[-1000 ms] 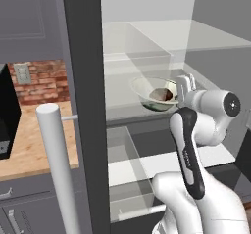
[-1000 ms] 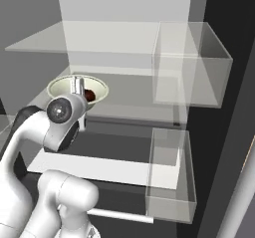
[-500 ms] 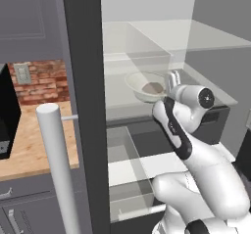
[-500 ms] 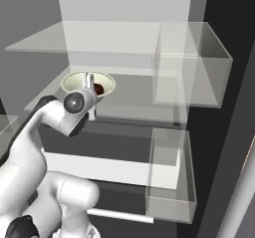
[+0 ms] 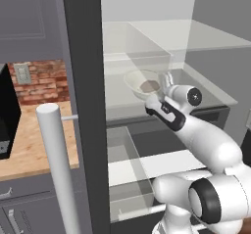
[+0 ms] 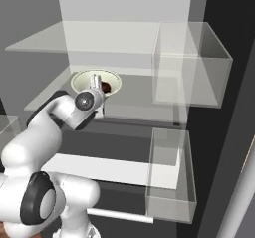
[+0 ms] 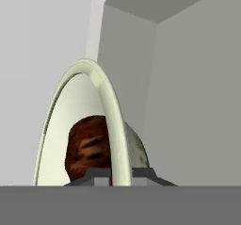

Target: Place one of the steaks on the plate and the other in the bowl. Then place the bowl in the fridge.

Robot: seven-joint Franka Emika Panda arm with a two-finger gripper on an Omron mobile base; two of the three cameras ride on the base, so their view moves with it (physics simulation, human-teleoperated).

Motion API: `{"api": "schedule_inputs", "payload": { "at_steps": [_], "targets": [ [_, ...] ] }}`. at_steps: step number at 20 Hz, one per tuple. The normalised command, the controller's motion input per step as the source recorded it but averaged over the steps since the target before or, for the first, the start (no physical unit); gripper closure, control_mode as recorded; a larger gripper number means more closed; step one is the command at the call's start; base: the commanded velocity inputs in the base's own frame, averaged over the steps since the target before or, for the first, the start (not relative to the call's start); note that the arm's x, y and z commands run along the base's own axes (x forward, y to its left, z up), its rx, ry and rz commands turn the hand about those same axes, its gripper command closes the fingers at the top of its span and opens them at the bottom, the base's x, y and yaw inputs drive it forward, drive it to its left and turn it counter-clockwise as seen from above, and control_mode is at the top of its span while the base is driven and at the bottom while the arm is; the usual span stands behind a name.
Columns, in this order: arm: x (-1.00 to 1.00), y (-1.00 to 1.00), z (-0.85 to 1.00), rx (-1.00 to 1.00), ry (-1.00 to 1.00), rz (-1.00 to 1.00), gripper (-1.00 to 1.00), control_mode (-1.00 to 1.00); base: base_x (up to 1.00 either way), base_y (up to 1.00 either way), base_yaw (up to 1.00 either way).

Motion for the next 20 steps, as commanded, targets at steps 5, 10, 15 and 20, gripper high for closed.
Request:
{"api": "schedule_inputs", "payload": {
  "at_steps": [5,10,15,20],
  "targets": [
    [0.48,0.0,-0.3,0.0,0.0,-0.01,1.0,-1.0,0.0,0.0,0.0],
    [0.27,0.0,-0.03,0.0,-0.01,-0.03,-1.0,-1.0,0.0,0.0,0.0],
    [-0.08,0.0,0.0,0.0,-0.1,0.0,-1.0,-1.0,0.0,0.0,0.0],
    [-0.5,0.0,0.0,0.0,-0.18,0.0,-1.0,-1.0,0.0,0.0,0.0]
  ]
}}
